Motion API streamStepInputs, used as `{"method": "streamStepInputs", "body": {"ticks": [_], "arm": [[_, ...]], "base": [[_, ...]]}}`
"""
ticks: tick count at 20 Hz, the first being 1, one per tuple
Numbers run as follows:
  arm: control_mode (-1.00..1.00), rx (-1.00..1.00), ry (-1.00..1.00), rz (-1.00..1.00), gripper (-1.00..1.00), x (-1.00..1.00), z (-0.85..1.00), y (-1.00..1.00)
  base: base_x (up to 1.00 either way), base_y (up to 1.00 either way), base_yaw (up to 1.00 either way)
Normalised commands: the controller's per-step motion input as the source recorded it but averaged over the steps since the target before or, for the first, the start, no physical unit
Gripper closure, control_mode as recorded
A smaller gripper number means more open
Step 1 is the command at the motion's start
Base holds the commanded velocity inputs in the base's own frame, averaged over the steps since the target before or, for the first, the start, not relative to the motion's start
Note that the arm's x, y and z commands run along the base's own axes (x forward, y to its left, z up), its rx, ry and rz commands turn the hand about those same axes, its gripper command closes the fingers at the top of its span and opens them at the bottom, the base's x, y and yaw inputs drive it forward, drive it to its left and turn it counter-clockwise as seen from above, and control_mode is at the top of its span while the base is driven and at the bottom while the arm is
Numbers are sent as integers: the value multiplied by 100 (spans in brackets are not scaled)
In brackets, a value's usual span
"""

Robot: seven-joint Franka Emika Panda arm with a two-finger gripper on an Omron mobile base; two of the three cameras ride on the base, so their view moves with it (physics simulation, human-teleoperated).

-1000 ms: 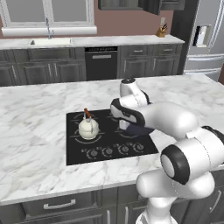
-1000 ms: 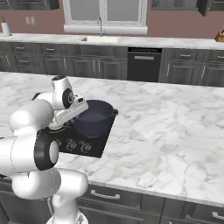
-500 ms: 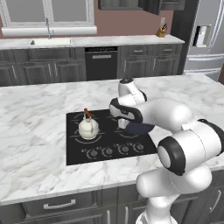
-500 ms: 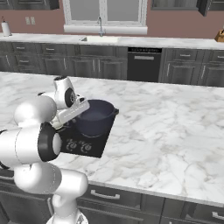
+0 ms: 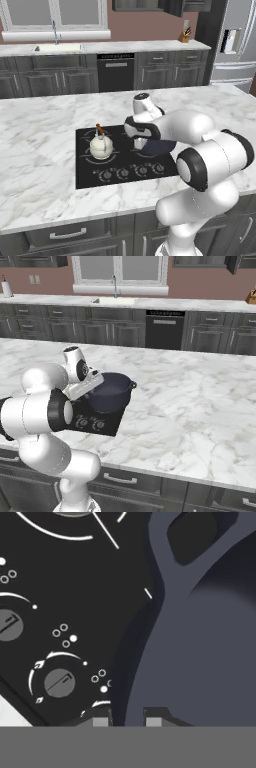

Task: Pick the kettle from the cabinet and place it on a stove burner. Then pick the pot from the counter and place it on another stove burner. Finally, turn both burners on.

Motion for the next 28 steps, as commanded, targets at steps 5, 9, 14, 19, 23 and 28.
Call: {"method": "streamStepInputs", "body": {"ticks": [5,9,14,19,23,28], "arm": [[-100,-2,0,0,100,22,-20,3],[-100,-2,0,2,100,27,-25,13],[-100,-1,0,2,100,28,-23,12],[-100,-1,3,2,100,30,-20,7],[-100,0,4,3,100,28,-19,10],[-100,0,3,3,100,-1,-2,7]], "base": [[0,0,0],[0,0,0],[0,0,0],[0,0,0],[0,0,0],[0,0,0]]}}
